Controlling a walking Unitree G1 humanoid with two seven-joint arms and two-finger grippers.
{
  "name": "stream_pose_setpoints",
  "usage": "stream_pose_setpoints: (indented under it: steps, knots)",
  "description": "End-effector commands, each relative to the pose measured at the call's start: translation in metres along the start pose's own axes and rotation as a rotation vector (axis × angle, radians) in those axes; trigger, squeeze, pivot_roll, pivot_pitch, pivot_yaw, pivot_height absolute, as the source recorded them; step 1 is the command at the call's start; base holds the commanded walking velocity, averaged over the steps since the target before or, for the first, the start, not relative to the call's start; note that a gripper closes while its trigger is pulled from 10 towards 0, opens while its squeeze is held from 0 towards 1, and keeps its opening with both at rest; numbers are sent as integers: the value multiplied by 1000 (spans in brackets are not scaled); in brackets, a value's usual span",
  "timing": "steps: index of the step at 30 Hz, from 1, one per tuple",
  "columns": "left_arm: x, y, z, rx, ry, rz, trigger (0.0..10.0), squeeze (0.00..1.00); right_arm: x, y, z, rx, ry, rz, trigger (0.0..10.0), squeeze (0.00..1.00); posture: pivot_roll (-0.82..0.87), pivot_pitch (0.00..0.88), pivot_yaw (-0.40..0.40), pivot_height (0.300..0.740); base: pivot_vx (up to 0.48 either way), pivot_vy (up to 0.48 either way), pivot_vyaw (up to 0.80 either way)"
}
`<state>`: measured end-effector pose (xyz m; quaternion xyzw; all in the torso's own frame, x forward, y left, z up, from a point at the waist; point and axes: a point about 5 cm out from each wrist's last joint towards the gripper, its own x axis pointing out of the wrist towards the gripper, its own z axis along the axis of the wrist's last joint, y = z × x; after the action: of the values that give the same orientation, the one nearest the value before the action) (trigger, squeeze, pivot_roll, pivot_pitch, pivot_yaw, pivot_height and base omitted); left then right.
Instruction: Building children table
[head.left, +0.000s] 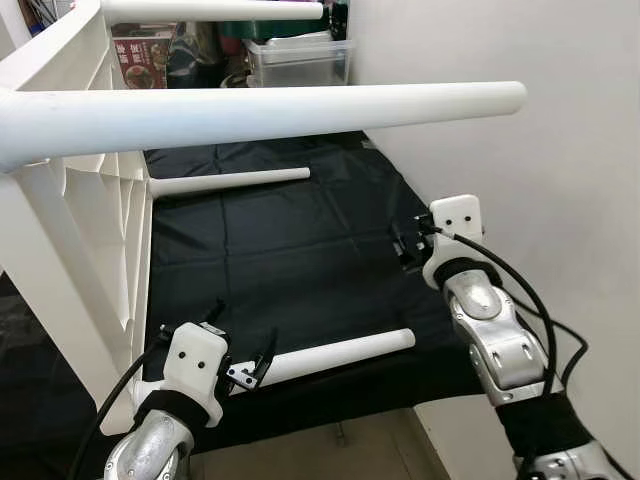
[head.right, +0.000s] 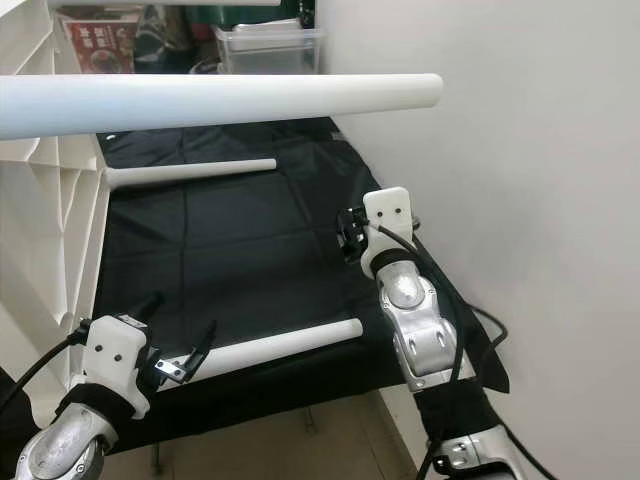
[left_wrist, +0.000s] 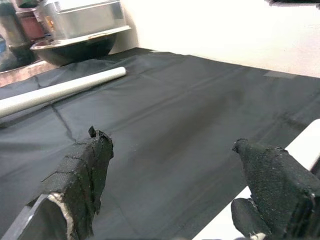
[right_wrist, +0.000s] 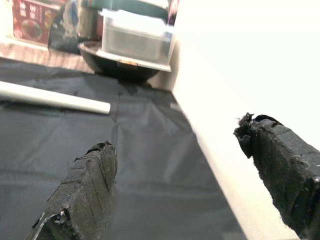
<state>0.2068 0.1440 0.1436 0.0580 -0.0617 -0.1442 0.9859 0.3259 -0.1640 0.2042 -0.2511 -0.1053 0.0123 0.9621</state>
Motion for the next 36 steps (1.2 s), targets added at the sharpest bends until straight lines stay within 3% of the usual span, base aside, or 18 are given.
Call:
stream_pose_setpoints:
  steps: [1, 3, 6, 9, 10, 11, 18, 24, 31, 36]
  knots:
    - [-6, 11, -9, 3, 48, 87, 10000, 0, -22, -20, 11, -181, -203, -152, 10000, 0, 83, 0, -71, 740, 0, 0, 0]
    - [-6, 11, -9, 3, 48, 87, 10000, 0, -22, -20, 11, -181, -203, -152, 10000, 0, 83, 0, -71, 740, 0, 0, 0]
    - [-16, 30, -15, 33, 81, 197, 10000, 0, -59, -36, 11, -357, -374, -292, 10000, 0, 71, 0, -61, 740, 0, 0, 0]
    - [-18, 34, -16, 44, 87, 220, 10000, 0, -63, -38, 11, -386, -386, -317, 10000, 0, 69, 0, -59, 740, 0, 0, 0]
    - [-18, 34, -16, 44, 87, 220, 10000, 0, -63, -38, 11, -386, -386, -317, 10000, 0, 69, 0, -59, 740, 0, 0, 0]
    - [-23, 45, -19, 63, 105, 282, 10000, 0, -62, -49, 14, -429, -419, -390, 10000, 0, 63, 0, -50, 740, 0, 0, 0]
    - [-25, 52, -22, 84, 120, 317, 10000, 0, -61, -49, 22, -419, -472, -392, 10000, 0, 60, 0, -45, 740, 0, 0, 0]
    - [-22, 60, -26, 95, 137, 354, 10000, 0, -50, -26, 46, -345, -653, -224, 10000, 0, 60, 0, -36, 740, 0, 0, 0]
    - [-21, 61, -27, 100, 141, 347, 10000, 0, -44, -7, 66, -328, -762, -143, 10000, 0, 66, 0, -42, 740, 0, 0, 0]
    - [-18, 57, -29, 98, 143, 332, 10000, 0, -36, -13, 80, -337, -790, -178, 10000, 0, 69, 0, -53, 740, 0, 0, 0]
